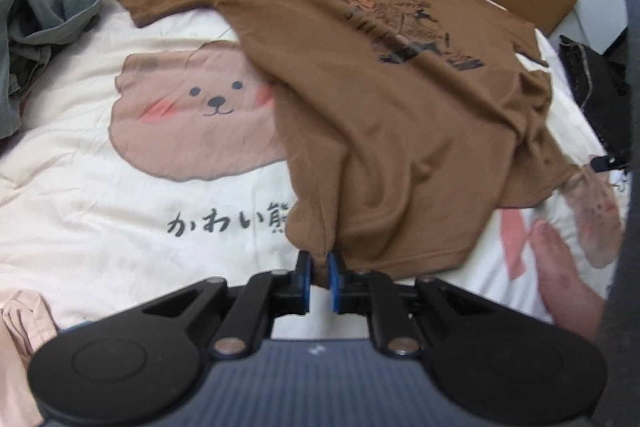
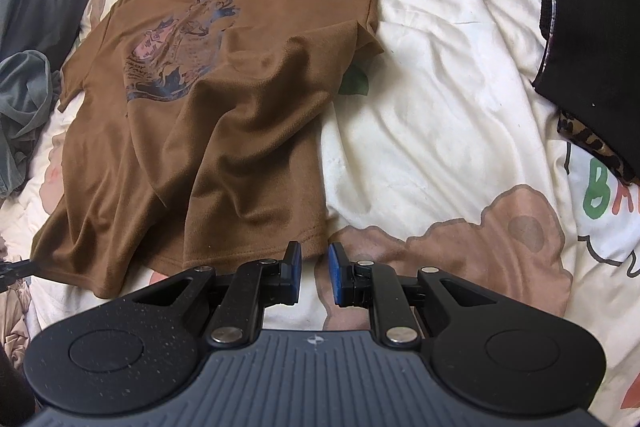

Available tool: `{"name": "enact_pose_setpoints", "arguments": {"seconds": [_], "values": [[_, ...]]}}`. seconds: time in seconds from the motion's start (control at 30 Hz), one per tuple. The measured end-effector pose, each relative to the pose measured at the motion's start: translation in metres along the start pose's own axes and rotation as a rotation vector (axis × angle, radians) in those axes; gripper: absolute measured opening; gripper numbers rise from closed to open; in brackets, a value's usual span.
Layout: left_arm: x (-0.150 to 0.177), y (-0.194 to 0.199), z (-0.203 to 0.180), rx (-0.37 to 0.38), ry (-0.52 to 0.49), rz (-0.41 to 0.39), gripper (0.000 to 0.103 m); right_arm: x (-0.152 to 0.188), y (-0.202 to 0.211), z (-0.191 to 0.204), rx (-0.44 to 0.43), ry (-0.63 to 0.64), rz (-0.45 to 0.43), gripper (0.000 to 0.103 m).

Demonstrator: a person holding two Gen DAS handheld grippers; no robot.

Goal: Fold clothes
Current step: 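Pinch the T-shirt hem with the left tool while the right tool pinches beside it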

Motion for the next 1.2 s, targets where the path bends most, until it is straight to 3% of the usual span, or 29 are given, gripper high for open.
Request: {"name": "enact_pose_setpoints", "arguments": {"seconds": [0.17, 0.53, 1.03, 1.2], "values": [[-0.007, -0.006, 0.006, -0.004, 0.08, 0.03, 0.009, 0.002, 0.001, -0.001, -0.007, -0.01, -0.008, 0.016], [-0.021, 0.003, 0.044, -0.134, 0.149, 0.026, 0.007, -0.003, -0.006, -0.007, -0.044, -0.06, -0.066, 0.016], [-0.054, -0.004, 0.086, -0.242, 0.216, -0.021, 0.007, -0.001, -0.036, -0.025, -0.022, -0.14, -0.082, 0.016], [-0.066, -0.013, 0.091, -0.253, 0.192, -0.012, 0.007, 0.001, -0.046, -0.024, -0.004, -0.142, -0.081, 0.016]]}}
Point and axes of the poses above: each gripper's, at about its wrist camera, not at the fingertips, and y roughly against the way its jaws point, z to its left, x to its underside, the point moved 2 cm from there along -y, roughly the way its jaws point, and after that the axes turned 7 degrees about -z, right-handed, at the moved point
